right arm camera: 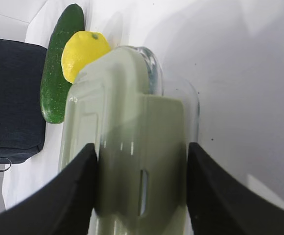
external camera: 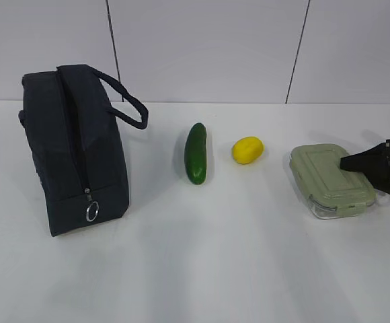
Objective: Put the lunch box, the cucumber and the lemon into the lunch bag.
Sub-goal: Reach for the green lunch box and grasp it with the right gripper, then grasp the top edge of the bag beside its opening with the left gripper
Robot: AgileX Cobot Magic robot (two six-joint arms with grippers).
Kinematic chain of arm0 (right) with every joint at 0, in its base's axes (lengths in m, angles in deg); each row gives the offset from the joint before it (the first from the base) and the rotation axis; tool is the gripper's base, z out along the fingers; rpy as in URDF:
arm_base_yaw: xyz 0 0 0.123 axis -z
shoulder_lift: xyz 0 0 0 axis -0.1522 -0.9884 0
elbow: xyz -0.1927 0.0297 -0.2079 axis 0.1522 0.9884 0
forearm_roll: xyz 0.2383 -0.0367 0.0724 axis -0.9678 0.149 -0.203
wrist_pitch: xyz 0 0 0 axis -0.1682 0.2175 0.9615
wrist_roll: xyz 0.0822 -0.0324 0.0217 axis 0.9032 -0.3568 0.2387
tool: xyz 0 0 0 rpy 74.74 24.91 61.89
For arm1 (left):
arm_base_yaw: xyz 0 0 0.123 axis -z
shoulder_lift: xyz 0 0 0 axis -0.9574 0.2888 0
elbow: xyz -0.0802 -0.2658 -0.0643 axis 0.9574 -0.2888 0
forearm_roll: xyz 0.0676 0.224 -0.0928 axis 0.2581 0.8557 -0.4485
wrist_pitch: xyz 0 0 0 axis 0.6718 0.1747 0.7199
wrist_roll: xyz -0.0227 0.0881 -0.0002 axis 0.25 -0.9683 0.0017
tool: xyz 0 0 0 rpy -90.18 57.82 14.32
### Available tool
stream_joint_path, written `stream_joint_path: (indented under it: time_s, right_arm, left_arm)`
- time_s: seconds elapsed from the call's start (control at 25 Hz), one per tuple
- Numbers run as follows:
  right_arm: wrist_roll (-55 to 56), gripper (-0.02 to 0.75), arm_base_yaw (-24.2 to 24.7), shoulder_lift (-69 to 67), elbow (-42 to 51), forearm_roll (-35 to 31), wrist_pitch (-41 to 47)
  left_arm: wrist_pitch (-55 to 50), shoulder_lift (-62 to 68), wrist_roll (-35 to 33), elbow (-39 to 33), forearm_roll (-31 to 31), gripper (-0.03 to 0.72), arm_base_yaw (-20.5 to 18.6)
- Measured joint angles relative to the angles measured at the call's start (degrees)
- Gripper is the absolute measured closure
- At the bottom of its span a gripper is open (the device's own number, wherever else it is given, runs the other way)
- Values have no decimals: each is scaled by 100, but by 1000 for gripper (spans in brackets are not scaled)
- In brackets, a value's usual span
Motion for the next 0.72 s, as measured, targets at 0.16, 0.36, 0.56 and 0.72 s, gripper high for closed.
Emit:
stream_joint_path:
  time_s: [0.16,0.36,0.56,0.72]
  right_arm:
    - [0,333,0,0,0,0,0]
    - [0,334,0,0,0,-47,-22]
    - [155,334,0,0,0,-94,-46]
    - [322,334,0,0,0,-94,-55]
  left_arm:
    - [0,0,0,0,0,448,0]
    - [0,0,0,0,0,448,0]
    - [0,0,0,0,0,448,0]
    - [0,0,0,0,0,448,0]
